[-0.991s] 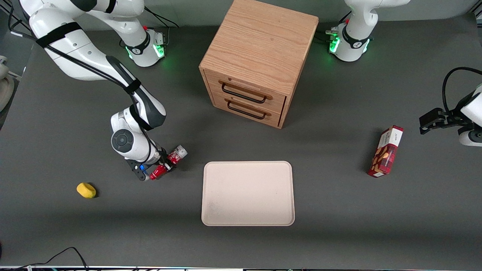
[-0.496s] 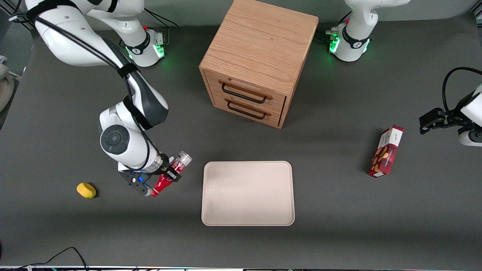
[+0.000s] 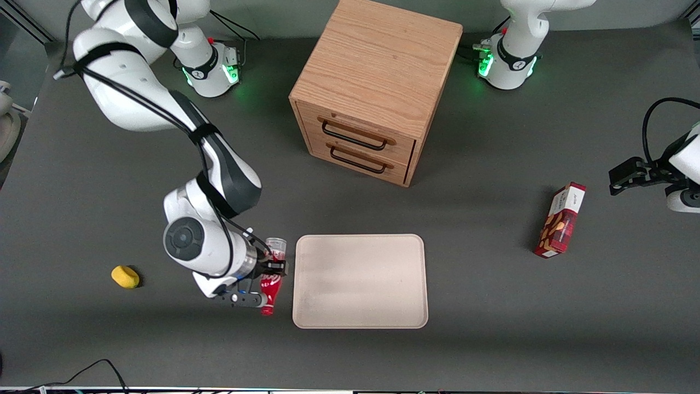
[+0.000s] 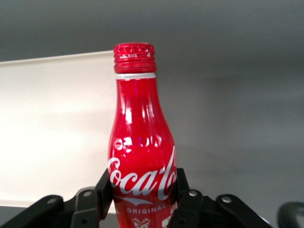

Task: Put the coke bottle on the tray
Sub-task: 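Lift the bottle upright and carry it over the cream tray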

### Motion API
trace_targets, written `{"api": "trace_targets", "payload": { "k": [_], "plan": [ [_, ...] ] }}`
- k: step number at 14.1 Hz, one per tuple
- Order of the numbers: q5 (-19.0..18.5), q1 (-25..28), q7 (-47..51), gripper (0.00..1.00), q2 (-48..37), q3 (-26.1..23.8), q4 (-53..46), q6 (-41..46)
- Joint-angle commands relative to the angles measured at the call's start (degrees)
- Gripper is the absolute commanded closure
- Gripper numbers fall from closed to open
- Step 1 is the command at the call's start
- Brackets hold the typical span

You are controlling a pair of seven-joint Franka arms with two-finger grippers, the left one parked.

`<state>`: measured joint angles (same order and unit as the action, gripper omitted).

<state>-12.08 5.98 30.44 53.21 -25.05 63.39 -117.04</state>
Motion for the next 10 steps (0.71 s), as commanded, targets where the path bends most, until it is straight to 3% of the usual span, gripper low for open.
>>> {"api": "trace_targets", "payload": {
  "k": [1, 10],
  "plan": [
    [3.37, 2.71, -1.7, 1.0, 4.26, 0.01, -4.76, -0.38],
    [3.55, 5.17, -1.79, 1.0, 10.07, 0.88, -5.46, -5.13]
  ]
}}
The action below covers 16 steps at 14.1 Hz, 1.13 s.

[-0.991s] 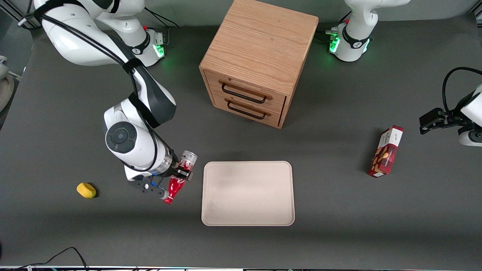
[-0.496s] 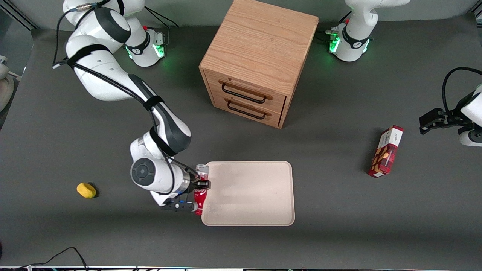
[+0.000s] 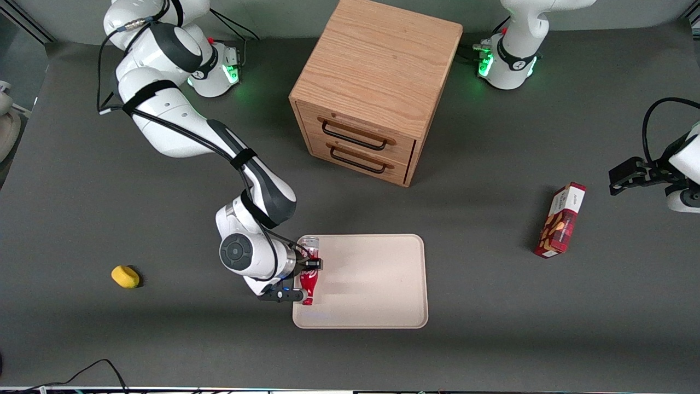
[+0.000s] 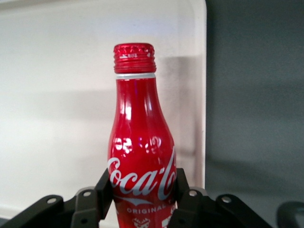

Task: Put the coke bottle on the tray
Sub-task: 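Lift the bottle upright and carry it over the cream tray, then lower the upright bottle onto the tray and open the right gripper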

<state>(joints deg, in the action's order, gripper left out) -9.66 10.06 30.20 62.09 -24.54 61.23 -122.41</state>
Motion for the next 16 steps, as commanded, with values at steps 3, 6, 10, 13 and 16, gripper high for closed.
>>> {"api": "trace_targets", "payload": {
  "k": [3, 6, 10, 13, 16],
  "plan": [
    [1.14, 2.15, -1.46, 0.74, 1.54, 1.85, -3.66, -0.37],
    [1.05, 4.44, -2.06, 0.72, 1.45, 5.55, -3.57, -1.42],
    [0.96, 4.35, -3.83, 0.66, 1.37, 5.73, -3.31, -1.69],
    [0.96, 4.44, -3.65, 0.0, 1.37, 5.82, -3.22, -1.78],
    [0.96, 4.44, -3.74, 0.0, 1.45, 5.82, -2.96, -2.22]
  ]
}}
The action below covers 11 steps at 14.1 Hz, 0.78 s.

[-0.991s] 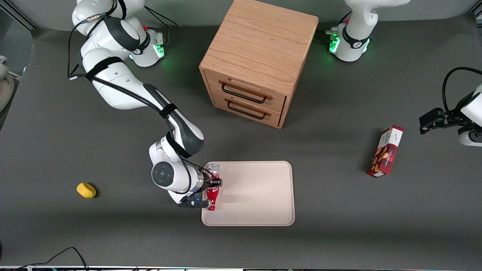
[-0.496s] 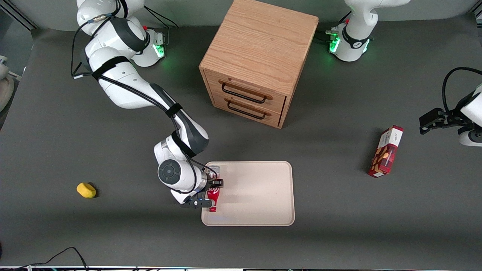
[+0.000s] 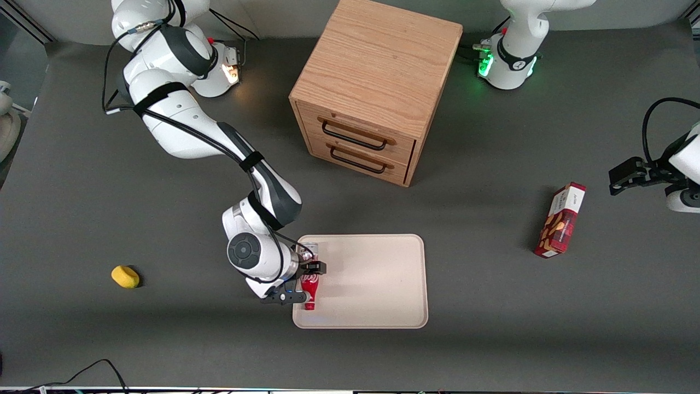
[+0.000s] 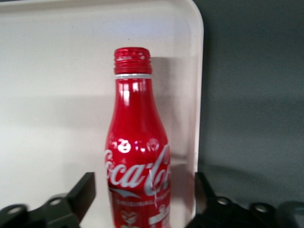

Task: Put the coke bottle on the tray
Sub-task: 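Lower the upright bottle onto the tray and open the right gripper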

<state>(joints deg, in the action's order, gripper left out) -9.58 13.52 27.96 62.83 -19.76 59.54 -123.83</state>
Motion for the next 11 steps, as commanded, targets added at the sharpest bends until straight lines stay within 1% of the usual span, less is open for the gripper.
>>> {"api": "trace_targets", "payload": {
  "k": [1, 11],
  "plan": [
    [0.88, 0.99, -1.5, 0.0, 0.8, 1.13, -1.18, -0.8],
    [0.44, 1.42, -0.89, 0.0, -0.69, 1.13, -0.65, -1.41]
  ]
}}
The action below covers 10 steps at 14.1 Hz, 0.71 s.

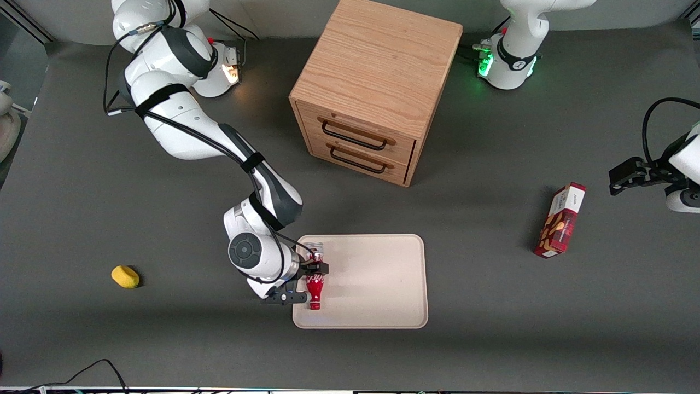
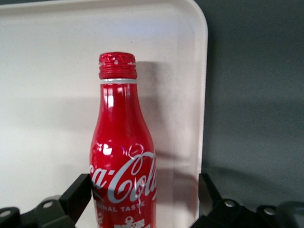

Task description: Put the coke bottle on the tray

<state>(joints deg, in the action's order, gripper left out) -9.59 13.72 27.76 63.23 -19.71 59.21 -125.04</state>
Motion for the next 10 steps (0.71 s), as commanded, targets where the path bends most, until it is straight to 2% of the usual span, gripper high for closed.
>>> {"api": "trace_targets", "payload": {
  "k": [1, 5, 10],
  "plan": [
    [0.45, 1.13, -0.87, 0.0, -1.79, 1.08, -0.32, 0.06],
    [0.88, -0.18, -0.52, 0.0, -10.46, 0.91, 4.23, 4.62],
    [1.32, -9.83, -1.3, 0.0, -32.34, 0.73, 23.37, 8.33]
  ]
}}
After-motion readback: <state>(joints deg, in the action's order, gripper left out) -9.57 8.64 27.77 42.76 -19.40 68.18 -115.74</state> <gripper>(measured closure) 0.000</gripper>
